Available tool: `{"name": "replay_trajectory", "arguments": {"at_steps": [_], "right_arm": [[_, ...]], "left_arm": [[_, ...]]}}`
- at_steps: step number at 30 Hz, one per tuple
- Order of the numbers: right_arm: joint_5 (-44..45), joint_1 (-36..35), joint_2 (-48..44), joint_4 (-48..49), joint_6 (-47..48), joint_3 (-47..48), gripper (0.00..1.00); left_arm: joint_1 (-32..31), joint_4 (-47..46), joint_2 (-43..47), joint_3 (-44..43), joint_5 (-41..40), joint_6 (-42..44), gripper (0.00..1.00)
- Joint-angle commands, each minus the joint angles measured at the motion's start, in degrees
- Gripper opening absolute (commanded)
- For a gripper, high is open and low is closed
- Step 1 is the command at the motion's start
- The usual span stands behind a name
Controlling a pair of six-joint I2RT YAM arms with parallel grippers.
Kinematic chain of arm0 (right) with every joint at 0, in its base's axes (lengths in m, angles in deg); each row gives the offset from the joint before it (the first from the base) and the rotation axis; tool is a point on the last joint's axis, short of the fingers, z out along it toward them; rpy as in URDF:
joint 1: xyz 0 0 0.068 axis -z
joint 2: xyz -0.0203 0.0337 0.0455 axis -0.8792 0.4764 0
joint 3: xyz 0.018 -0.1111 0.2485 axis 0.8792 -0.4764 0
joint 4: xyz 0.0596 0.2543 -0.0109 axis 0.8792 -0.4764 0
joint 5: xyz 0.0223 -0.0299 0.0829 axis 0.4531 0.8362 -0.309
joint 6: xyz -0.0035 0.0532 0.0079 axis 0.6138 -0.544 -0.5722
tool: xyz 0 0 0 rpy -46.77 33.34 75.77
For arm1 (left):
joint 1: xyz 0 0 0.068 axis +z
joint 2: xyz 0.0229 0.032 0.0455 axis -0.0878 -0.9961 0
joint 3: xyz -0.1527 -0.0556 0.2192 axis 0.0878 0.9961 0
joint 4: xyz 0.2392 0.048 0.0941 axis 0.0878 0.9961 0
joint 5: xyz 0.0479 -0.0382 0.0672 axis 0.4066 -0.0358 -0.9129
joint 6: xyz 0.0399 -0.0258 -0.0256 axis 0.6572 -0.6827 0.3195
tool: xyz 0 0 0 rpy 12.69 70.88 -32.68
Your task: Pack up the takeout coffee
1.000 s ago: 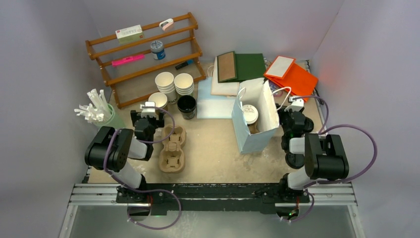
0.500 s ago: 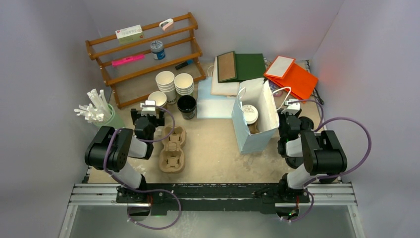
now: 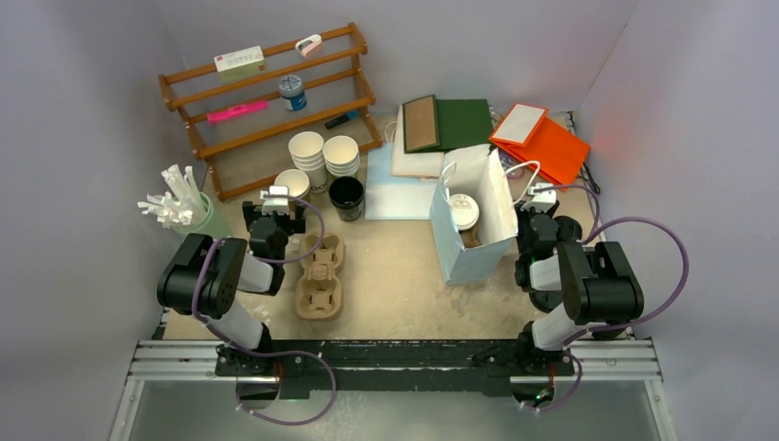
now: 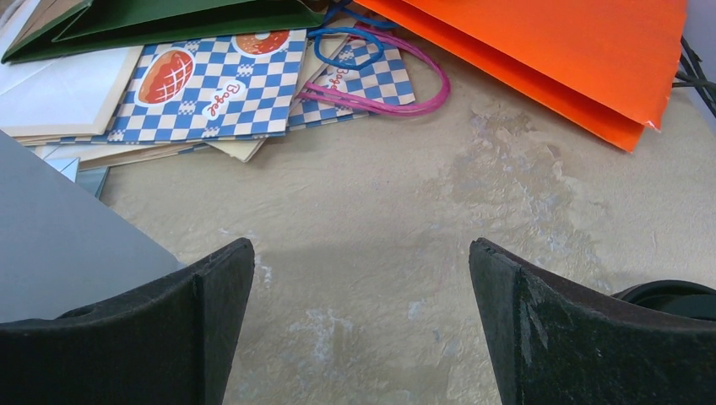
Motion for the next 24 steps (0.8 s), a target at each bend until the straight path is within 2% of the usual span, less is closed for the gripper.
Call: {"name": "replay_trajectory", "arguments": {"at_steps": [1,6,7,9,11,12,14,16,19,21,24], "right_arm": [[0.38,0.04,0.0,3.36,1.24,0.69,0.99],[0.43,0.02,-0.13,2.74,1.4,0.89,0.99],[0.37,0.01,-0.19,2.97,1.44,0.65,0.99],[0.35,0.01,-0.17,3.43,1.42,0.45,0.99],[0.51,0.01,-0.1,3.49,1.41,0.5,0.99],[0.7,0.01,-0.09,3.53,1.33,0.51,0.99],[0.78,0.01,-0.01,3.54,1.24,0.6,0.99],[0.74,0.01,0.0,3.5,1.25,0.67,0.99],[0.75,0.02,0.04,3.59,1.24,0.6,0.99],[0.73,0.01,0.05,3.67,1.24,0.55,0.99],[0.73,0.01,0.02,3.27,1.24,0.68,0.99]], "left_arm": [[0.37,-2.43,-0.33,-1.14,0.75,0.98,1.0],[0.29,-3.73,0.28,-0.86,-0.16,1.4,1.0],[-0.39,-0.12,3.87,-1.12,-0.52,2.0,1.0],[-2.66,13.98,13.77,-4.18,-3.41,2.13,1.0],[-4.48,30.98,22.35,-9.56,-10.22,-3.05,1.0],[-4.7,40.27,25.71,-13.15,-12.85,-8.31,1.0],[-4.73,58.17,29.52,-21.38,-16.32,-16.5,1.0],[-4.67,71.33,30.74,-28.22,-14.36,-16.26,1.0],[-2.53,84.8,30.63,-34.14,-18.35,-26.1,1.0],[-0.26,89.66,29.43,-37.05,-17.17,-26.18,0.97],[-0.16,94.97,29.77,-42.48,-22.8,-27.37,0.91]]}}
